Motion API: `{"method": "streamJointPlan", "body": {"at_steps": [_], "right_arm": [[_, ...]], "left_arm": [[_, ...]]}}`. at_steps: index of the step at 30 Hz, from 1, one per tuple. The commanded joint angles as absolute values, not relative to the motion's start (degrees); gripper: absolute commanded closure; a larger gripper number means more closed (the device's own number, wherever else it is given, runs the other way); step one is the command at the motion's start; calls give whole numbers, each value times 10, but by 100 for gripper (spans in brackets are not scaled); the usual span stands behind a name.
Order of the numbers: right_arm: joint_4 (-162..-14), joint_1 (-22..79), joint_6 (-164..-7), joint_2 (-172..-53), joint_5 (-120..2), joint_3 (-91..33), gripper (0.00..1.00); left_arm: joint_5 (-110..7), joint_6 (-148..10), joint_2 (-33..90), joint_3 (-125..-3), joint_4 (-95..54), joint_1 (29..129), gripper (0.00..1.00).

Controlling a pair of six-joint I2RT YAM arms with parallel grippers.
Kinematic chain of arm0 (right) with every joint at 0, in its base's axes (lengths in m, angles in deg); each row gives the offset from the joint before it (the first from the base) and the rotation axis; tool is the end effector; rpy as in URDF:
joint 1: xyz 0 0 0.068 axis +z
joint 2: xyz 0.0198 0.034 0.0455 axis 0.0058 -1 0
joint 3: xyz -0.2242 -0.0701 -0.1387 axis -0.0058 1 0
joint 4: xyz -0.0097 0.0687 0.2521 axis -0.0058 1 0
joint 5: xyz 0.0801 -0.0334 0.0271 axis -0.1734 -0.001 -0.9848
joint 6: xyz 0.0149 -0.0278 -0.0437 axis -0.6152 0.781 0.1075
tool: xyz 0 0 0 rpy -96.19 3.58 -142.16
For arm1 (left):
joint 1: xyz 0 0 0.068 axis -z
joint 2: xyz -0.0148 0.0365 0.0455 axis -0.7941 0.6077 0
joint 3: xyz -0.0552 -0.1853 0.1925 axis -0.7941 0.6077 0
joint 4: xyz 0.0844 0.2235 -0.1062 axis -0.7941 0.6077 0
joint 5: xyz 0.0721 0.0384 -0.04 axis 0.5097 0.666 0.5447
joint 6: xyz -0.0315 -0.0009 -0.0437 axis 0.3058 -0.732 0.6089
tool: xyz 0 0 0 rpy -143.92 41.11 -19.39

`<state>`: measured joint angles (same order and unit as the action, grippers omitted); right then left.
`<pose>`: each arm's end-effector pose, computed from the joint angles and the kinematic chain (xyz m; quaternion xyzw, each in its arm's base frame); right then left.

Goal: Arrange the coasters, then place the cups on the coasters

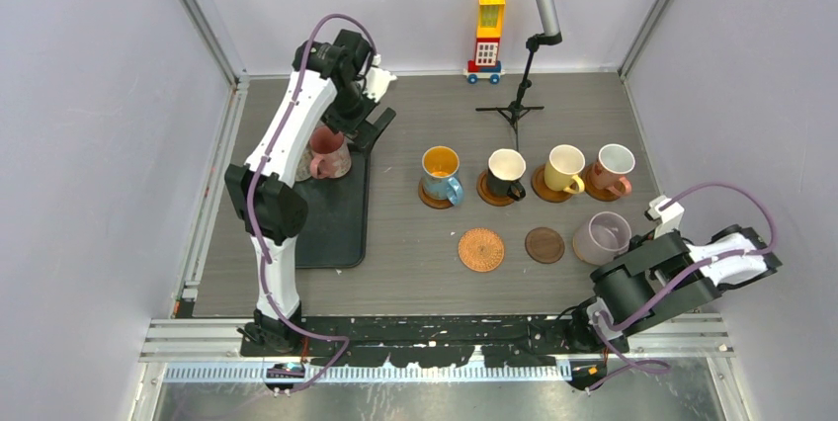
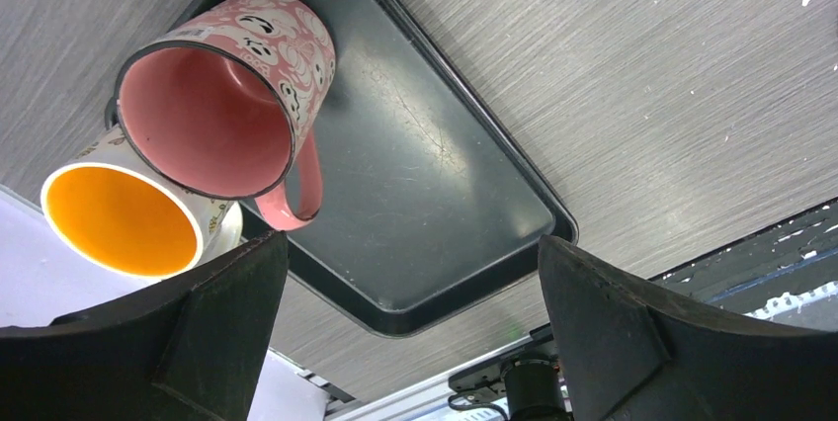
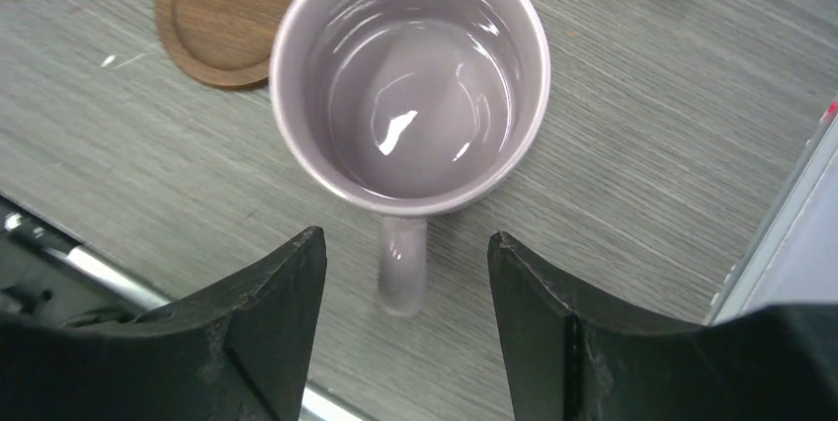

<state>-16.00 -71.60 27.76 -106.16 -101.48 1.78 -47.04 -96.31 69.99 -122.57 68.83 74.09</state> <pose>0.0810 -0.1542 0.2042 -0.2298 0.8735 0.1032 0.4166 0.3658 -0.1466 0.3615 0.3196 0.9358 -0.0384 0.1438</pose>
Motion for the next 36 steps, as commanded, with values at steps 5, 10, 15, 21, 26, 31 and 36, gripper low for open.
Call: {"method": "streamJointPlan", "body": {"at_steps": [5, 10, 15, 21, 26, 31, 36], "right_arm": [[87, -716, 380, -1051, -996, -78, 33], [24, -652, 173, -1007, -1012, -116, 32], [-65, -569, -27, -995, -1018, -168, 32], [-238, -420, -317, -972, -941, -202, 32], [-334, -265, -495, -991, -847, -248, 32], [-394, -93, -611, -1035, -766, -321, 32], [-440, 85, -689, -1113, -664, -417, 32]], "left_arm": [[-489, -927, 663, -1170, 643, 733, 0], [-514, -903, 652, -1150, 622, 710, 0], [-521, -901, 637, -1136, 611, 699, 0], [-542, -881, 614, -1127, 603, 665, 0], [-549, -867, 592, -1123, 599, 635, 0], [-546, -854, 546, -1087, 584, 589, 0], [-548, -844, 484, -1018, 553, 534, 0]]}}
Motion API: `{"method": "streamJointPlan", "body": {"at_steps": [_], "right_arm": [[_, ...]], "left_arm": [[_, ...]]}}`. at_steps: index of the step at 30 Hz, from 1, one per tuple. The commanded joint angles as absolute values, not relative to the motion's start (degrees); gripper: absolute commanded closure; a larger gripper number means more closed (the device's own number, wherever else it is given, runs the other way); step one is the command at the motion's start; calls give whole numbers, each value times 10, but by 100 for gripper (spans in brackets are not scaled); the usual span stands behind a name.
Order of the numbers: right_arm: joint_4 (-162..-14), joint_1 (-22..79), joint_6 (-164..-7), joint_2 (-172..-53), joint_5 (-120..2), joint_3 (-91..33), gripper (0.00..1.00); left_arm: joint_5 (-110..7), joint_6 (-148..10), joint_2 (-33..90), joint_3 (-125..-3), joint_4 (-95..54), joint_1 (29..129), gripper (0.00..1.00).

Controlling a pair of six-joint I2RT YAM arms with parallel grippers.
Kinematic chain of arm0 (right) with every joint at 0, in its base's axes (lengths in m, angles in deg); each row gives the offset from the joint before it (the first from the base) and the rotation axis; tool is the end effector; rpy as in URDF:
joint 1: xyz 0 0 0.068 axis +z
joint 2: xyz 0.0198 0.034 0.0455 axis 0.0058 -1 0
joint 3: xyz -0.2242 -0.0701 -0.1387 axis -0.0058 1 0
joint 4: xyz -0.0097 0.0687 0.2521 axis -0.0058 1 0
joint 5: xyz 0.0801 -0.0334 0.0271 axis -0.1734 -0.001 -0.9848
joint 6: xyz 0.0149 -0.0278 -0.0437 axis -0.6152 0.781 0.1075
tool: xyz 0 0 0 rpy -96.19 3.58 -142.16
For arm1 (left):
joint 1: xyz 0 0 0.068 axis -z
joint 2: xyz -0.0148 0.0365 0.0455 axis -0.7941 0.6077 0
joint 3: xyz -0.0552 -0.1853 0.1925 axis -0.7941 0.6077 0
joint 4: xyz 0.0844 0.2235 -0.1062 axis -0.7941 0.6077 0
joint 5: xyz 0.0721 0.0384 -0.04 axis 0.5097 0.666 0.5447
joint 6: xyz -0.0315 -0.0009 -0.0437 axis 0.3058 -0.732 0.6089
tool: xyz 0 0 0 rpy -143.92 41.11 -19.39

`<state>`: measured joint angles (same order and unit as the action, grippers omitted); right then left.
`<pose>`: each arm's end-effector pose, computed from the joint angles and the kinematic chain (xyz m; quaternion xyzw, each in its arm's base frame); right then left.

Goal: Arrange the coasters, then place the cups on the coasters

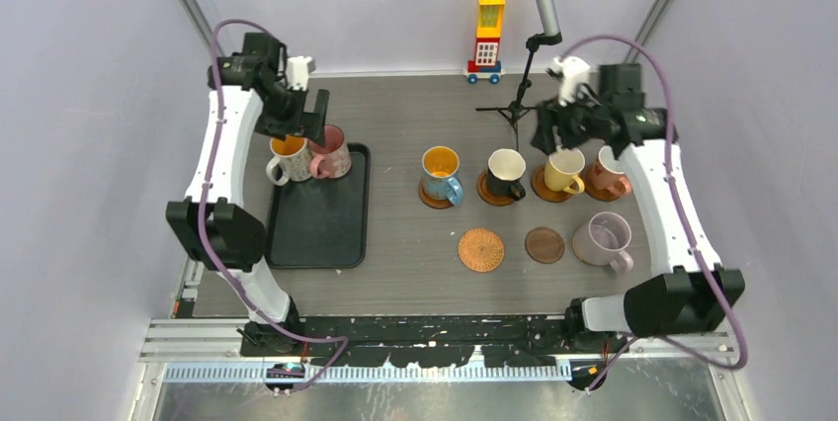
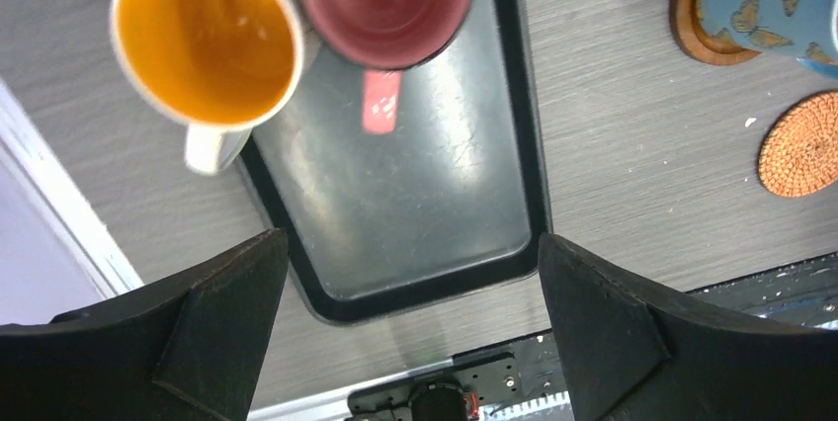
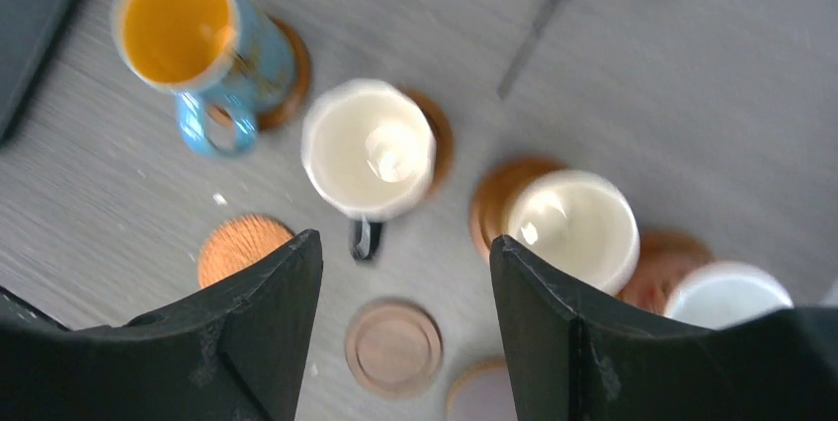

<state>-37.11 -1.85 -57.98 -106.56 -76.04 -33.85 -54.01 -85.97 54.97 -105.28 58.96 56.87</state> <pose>0.2638 0.0077 0.3762 -0.2283 0.8793 0.1211 0.4000 0.3453 -0.0324 0.3809 0.1010 0.9683 -0.0881 0.2108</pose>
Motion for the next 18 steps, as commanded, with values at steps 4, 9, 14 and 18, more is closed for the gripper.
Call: {"method": "streamJointPlan", "body": {"at_steps": [4, 9, 14, 18], "right_arm": [[-456, 215, -743, -1208, -619, -508, 34], [-478, 345, -806, -1318, -578, -622, 36], [-481, 429, -906, -1425, -530, -718, 36], [-442, 492, -983, -1503, -422, -804, 35]], "left_arm": [[-544, -842, 431, -959, 533, 496, 0], [-593, -822, 386, -901, 521, 419, 0], [-626, -809, 375, -893, 527, 352, 0], [-623, -809, 344, -861, 499, 341, 0]]}}
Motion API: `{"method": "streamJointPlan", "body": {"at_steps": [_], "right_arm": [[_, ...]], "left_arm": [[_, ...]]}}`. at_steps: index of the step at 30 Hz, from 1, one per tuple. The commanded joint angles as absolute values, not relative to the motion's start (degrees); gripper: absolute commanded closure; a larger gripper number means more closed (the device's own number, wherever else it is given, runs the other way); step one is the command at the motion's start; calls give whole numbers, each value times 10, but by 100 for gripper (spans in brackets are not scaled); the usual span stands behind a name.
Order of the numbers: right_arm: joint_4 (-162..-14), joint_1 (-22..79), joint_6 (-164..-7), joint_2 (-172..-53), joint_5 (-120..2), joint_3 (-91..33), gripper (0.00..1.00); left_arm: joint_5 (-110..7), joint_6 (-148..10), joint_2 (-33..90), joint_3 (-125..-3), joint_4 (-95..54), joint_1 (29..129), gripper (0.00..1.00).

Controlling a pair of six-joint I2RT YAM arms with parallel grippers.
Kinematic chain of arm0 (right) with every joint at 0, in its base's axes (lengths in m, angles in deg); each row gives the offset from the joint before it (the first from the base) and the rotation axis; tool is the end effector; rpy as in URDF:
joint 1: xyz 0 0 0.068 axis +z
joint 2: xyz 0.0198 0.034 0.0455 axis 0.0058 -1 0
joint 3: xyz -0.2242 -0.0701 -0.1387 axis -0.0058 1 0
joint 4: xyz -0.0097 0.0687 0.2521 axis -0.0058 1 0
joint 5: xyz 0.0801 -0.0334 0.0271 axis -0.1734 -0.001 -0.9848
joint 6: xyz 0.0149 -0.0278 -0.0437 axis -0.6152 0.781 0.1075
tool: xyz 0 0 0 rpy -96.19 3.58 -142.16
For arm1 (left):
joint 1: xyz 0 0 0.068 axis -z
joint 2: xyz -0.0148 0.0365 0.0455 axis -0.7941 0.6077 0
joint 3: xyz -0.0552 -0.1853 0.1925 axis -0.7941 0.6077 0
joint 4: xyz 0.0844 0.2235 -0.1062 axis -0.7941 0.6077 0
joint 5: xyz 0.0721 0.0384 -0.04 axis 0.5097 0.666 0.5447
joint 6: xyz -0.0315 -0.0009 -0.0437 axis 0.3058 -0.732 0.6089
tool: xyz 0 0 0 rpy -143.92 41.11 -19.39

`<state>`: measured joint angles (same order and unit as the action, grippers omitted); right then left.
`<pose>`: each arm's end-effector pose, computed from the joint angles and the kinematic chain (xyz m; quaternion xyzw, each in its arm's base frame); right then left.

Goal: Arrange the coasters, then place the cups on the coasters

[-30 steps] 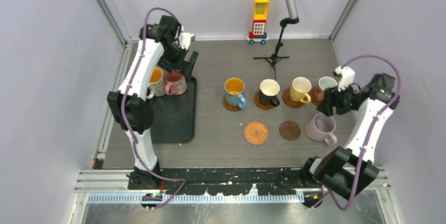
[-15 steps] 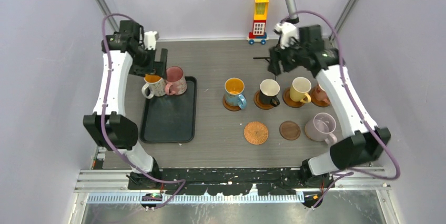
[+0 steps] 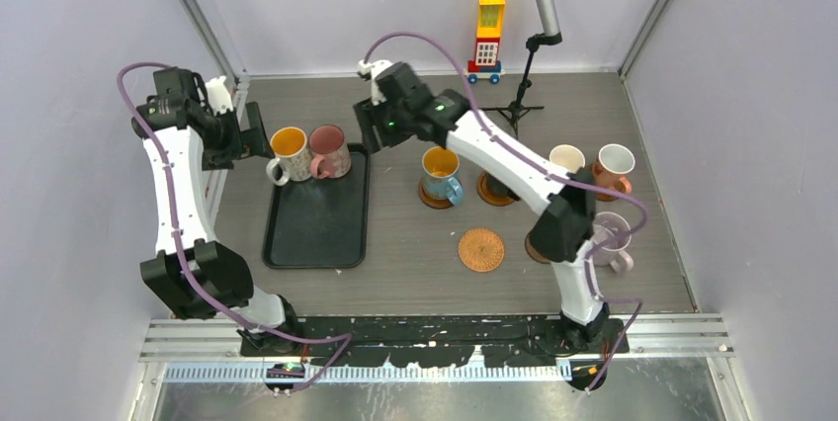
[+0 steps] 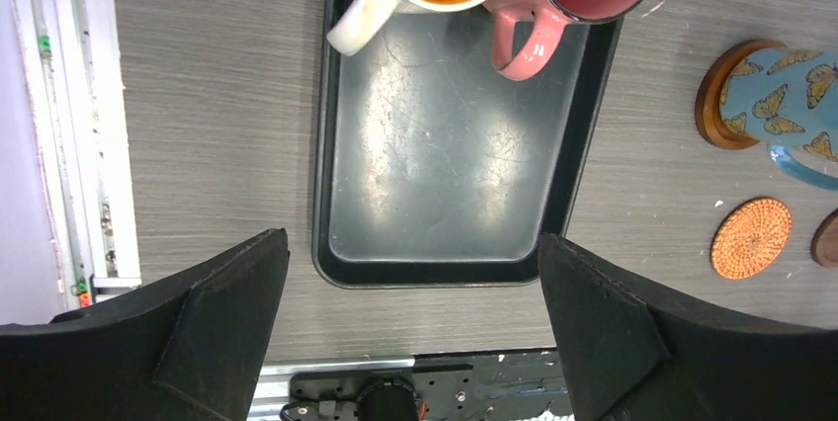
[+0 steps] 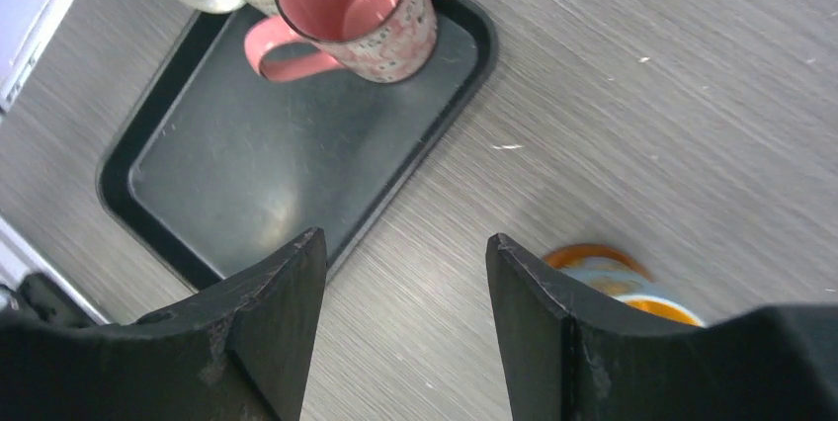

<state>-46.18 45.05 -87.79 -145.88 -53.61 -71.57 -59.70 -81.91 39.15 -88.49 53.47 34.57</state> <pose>0.3184 0.3244 0.3639 -0.2858 0.8525 0.2143 0.3817 0.2725 0.0781 0.3865 -0.1047 0.9536 -0.0937 0.2662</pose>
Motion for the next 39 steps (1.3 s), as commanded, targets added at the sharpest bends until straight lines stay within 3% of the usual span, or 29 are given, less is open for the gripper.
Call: {"method": "streamJointPlan", "body": {"at_steps": [1, 8, 25, 39], "right_arm": [[-426, 506, -998, -1530, -406, -828, 35], [-448, 573, -1053, -1616, -374, -900, 28], [-553, 616, -987, -1793, -233, -1063, 27], [-576, 621, -918, -1794, -173, -1023, 28]], "left_arm": [[-621, -809, 337, -850, 493, 340, 0], [-623, -792, 317, -809, 471, 319, 0], [-658, -804, 303, -806, 471, 235, 0], [-688, -843, 315, -809, 482, 193, 0]]}}
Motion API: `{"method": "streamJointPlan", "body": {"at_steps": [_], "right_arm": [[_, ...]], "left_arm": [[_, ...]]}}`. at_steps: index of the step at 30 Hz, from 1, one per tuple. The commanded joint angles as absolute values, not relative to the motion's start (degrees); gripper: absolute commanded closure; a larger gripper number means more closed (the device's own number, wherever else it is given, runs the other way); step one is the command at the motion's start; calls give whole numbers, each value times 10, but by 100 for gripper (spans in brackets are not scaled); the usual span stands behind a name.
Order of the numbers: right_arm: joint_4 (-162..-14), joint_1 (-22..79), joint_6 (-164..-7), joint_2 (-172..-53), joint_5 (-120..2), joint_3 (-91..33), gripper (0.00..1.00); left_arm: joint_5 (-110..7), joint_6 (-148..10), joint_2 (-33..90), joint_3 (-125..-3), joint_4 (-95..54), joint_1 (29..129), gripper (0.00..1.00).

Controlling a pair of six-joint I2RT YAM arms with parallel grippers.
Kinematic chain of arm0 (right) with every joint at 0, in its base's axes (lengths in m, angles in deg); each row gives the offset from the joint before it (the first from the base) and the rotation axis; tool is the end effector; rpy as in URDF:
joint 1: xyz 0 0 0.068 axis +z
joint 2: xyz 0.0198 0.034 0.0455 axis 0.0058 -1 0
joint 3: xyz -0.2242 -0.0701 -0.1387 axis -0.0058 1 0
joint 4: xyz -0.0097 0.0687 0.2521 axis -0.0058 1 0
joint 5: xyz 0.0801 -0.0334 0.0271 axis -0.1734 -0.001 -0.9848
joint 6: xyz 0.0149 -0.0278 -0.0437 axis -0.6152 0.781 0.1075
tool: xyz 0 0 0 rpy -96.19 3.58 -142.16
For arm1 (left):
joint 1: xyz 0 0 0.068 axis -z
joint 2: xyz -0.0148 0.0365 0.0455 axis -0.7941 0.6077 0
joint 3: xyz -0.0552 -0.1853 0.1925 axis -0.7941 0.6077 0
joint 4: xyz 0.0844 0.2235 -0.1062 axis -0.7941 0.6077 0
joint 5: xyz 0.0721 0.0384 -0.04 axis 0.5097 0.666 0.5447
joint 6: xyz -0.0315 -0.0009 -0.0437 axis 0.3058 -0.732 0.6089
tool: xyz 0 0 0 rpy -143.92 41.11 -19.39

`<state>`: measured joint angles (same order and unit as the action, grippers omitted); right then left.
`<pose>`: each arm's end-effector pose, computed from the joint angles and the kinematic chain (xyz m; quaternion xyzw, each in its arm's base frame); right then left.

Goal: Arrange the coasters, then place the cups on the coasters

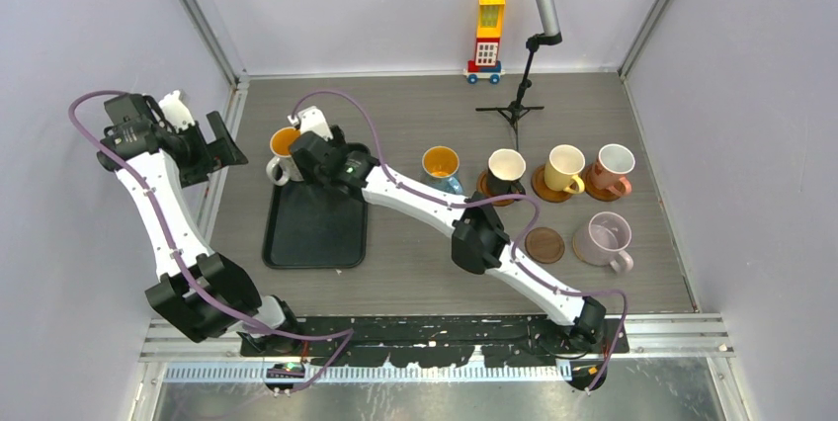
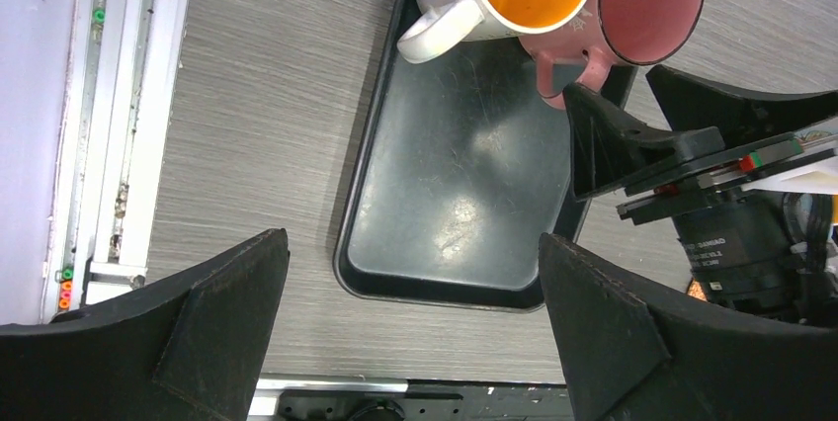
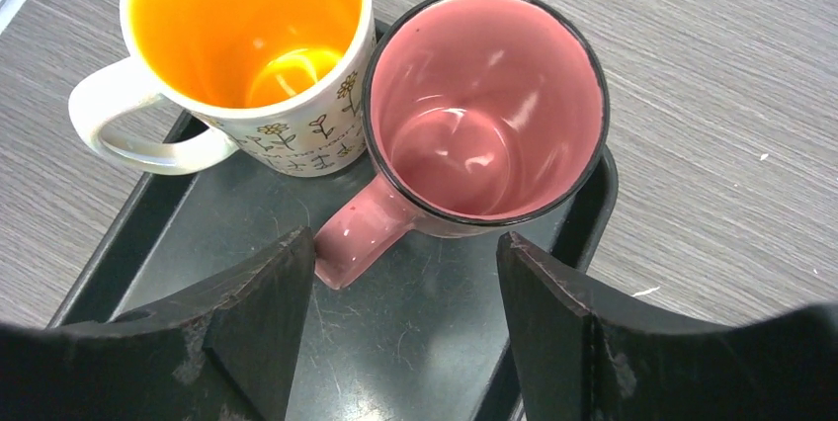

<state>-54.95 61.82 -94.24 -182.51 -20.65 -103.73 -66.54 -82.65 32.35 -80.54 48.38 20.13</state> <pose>0.2884 0.5067 0.2423 -0.2195 0.8308 0.1016 0.5012 0.2268 0.1277 0.3829 -0.1922 0.9218 -0.1015 0.3211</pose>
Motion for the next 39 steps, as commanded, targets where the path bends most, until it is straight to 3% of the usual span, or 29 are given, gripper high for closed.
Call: {"method": "streamJointPlan", "body": {"at_steps": [1, 13, 16, 25, 39], "right_arm": [[-575, 620, -914, -1786, -172, -1014, 29], [-538, 592, -906, -1701, -185, -914, 29], [-516, 575, -914, -1691, -231, -903, 38], [-452, 544, -900, -1710, -376, -927, 50], [-431, 529, -856, -1792, -398, -1024, 54]], "left_arm": [[-689, -845, 316, -809, 482, 191, 0], [-703, -846, 331, -813, 479, 187, 0], [-703, -846, 334, -814, 479, 186, 0], [-704, -855, 335, -813, 485, 184, 0], [-709, -865, 338, -810, 486, 170, 0]]}}
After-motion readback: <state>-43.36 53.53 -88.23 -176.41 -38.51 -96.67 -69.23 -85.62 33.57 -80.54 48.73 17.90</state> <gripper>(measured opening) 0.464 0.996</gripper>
